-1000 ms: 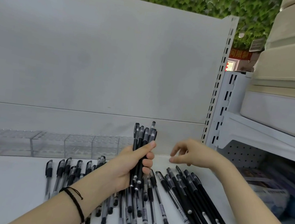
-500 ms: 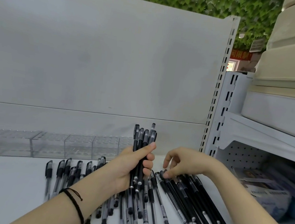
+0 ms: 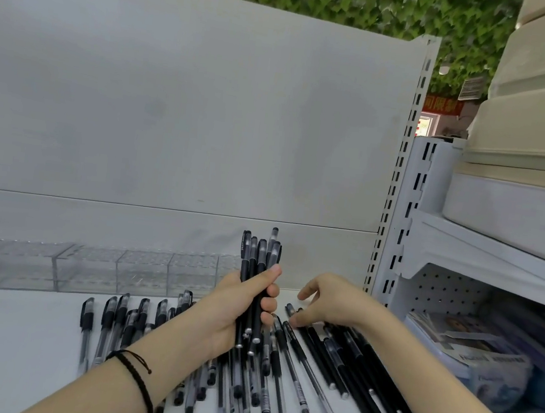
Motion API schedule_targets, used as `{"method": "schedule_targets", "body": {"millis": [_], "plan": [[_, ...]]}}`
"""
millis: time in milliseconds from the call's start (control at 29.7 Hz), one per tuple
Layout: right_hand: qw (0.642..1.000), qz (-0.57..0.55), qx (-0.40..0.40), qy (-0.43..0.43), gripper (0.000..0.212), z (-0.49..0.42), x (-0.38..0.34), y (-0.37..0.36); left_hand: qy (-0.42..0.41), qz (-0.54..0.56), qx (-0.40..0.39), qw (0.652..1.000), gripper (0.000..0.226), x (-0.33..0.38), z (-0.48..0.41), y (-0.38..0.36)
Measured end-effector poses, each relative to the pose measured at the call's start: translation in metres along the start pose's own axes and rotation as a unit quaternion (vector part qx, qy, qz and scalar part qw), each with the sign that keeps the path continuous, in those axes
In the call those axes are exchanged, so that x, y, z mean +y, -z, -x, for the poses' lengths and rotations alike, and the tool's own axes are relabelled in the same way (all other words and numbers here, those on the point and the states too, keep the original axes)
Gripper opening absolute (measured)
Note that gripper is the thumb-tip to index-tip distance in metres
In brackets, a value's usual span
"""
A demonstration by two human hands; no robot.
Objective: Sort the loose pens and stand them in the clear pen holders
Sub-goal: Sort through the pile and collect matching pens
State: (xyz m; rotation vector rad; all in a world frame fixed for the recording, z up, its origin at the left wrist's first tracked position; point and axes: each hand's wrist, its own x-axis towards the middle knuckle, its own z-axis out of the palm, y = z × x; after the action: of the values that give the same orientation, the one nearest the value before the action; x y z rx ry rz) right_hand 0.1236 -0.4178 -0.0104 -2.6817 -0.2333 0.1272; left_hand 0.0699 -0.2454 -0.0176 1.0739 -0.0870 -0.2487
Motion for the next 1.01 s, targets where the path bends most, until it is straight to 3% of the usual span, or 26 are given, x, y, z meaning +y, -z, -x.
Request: {"method": "schedule_targets", "body": {"millis": [134, 504, 706, 874, 1009], "plan": [[0.999, -0.042, -0.006, -0.014, 0.065, -0.006, -0.004, -0.005, 0.004, 0.005, 0.01, 1.0, 0.024, 0.0, 0.0, 0.002], [0.997, -0.067, -0.033, -0.01, 0.018, -0.006, -0.012, -0.003, 0.004, 0.004, 0.018, 1.0, 0.023, 0.001, -0.003, 0.002], [0.998, -0.065, -0.025, -0.004, 0.02, -0.006, -0.014, -0.002, 0.005, 0.004, 0.014, 1.0, 0.022, 0.0, -0.002, 0.003], [0.988, -0.151, -0.02, -0.006, 0.033, 0.0, -0.012, 0.006, 0.01, 0.012, 0.018, 1.0, 0.023, 0.0, -0.004, 0.005], [0.984, -0.176, 0.004, -0.014, 0.028, 0.0, -0.011, 0.002, 0.009, 0.019, 0.021, 1.0, 0.025, -0.001, -0.005, 0.005]]}}
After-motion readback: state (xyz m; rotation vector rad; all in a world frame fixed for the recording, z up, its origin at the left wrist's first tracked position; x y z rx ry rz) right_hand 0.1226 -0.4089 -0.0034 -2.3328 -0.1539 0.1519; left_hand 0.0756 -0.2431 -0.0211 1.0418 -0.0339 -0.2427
